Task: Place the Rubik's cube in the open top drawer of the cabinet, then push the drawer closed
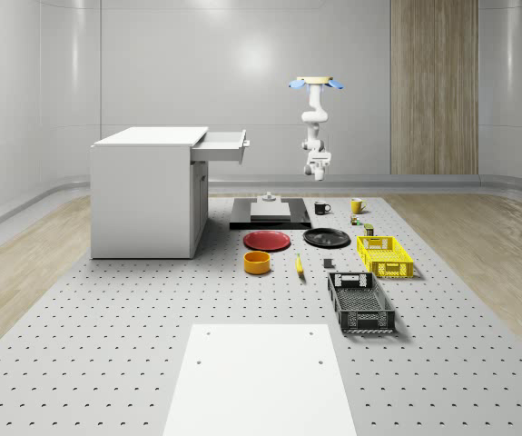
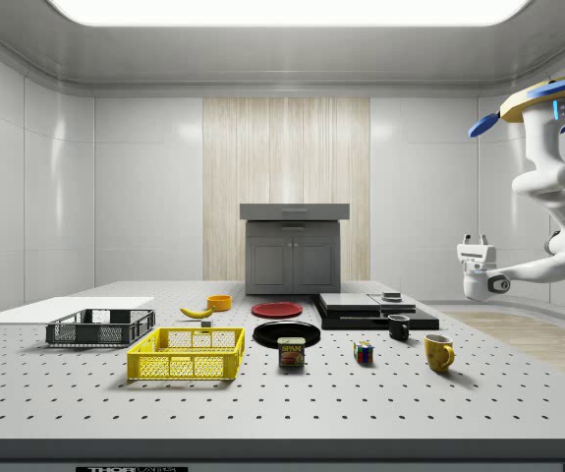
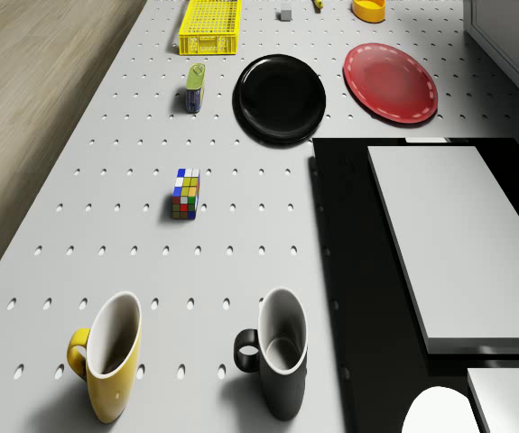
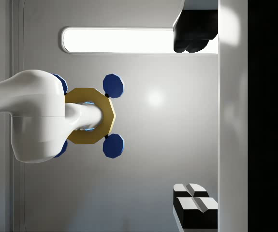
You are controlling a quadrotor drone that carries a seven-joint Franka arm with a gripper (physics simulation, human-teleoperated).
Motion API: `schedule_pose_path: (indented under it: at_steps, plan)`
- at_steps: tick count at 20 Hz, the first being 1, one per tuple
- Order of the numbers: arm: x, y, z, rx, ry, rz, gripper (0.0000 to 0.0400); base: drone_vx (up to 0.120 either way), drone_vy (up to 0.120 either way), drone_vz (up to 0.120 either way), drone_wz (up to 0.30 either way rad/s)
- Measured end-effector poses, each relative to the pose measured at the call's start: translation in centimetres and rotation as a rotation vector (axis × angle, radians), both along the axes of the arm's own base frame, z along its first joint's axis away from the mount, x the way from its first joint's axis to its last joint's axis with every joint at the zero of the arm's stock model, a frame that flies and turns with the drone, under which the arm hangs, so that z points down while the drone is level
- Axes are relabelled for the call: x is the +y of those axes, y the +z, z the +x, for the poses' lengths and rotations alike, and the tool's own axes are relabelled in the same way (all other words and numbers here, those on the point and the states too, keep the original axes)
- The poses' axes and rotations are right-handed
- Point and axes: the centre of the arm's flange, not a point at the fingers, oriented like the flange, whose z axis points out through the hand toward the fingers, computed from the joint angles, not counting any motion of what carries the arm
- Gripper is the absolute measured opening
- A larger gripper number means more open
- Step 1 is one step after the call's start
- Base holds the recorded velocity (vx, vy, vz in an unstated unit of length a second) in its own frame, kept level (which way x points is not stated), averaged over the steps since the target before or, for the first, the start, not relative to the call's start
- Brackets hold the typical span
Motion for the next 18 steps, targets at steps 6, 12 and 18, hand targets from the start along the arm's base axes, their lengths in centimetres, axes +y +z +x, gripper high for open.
schedule_pose_path:
  at_steps: [6,12,18]
  plan:
    - [0.0,0.25,-0.02,-0.005,0.0,0.0,0.04,0.12,0.12,0.0,0.0]
    - [0.01,0.31,-0.06,-0.009,0.0,-0.001,0.04,0.12,0.12,0.0,0.0]
    - [0.02,0.32,-0.1,-0.014,0.0,-0.002,0.04,0.12,0.12,0.0,0.0]
